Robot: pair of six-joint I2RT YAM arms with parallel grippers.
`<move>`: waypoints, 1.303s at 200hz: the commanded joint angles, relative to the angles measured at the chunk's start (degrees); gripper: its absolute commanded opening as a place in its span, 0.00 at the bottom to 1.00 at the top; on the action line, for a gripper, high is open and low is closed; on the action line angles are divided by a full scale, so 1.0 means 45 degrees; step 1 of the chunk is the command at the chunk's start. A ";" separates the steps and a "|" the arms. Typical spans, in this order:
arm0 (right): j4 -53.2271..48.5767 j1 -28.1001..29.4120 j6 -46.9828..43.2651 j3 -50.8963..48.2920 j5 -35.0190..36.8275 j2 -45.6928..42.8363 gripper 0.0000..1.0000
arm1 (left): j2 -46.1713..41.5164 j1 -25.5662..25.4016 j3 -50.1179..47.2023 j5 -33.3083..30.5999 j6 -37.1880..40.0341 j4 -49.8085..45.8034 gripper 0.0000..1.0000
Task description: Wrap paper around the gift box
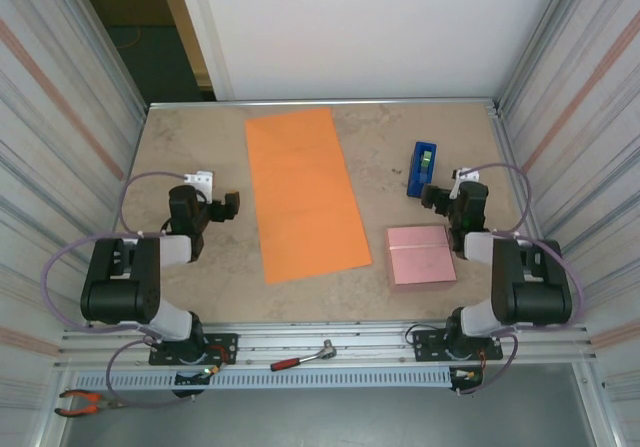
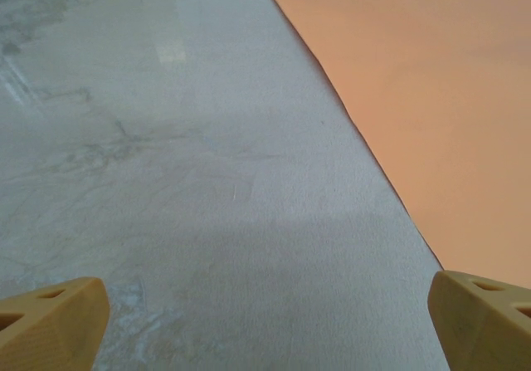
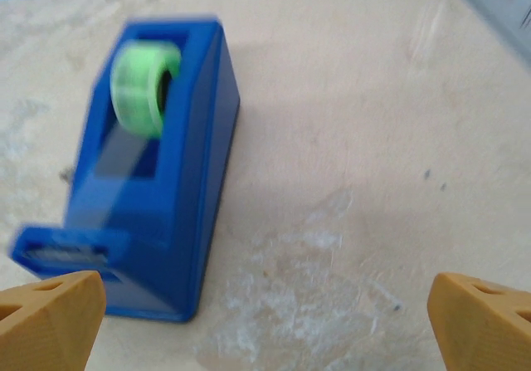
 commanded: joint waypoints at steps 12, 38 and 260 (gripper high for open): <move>-0.3875 0.0083 0.2070 0.2049 0.0959 -0.2472 0.98 | -0.1010 -0.0342 0.2292 -0.0198 0.0766 -0.3650 0.99; -0.7718 -0.0514 0.6466 0.3951 0.0597 -0.2791 0.98 | -0.0744 -0.1017 0.3022 0.0178 0.1544 -0.4271 0.99; -0.8844 1.0571 0.9762 0.6206 -0.0166 0.4253 0.77 | 0.9539 -0.3035 1.5764 0.2556 -0.1278 -1.4350 0.85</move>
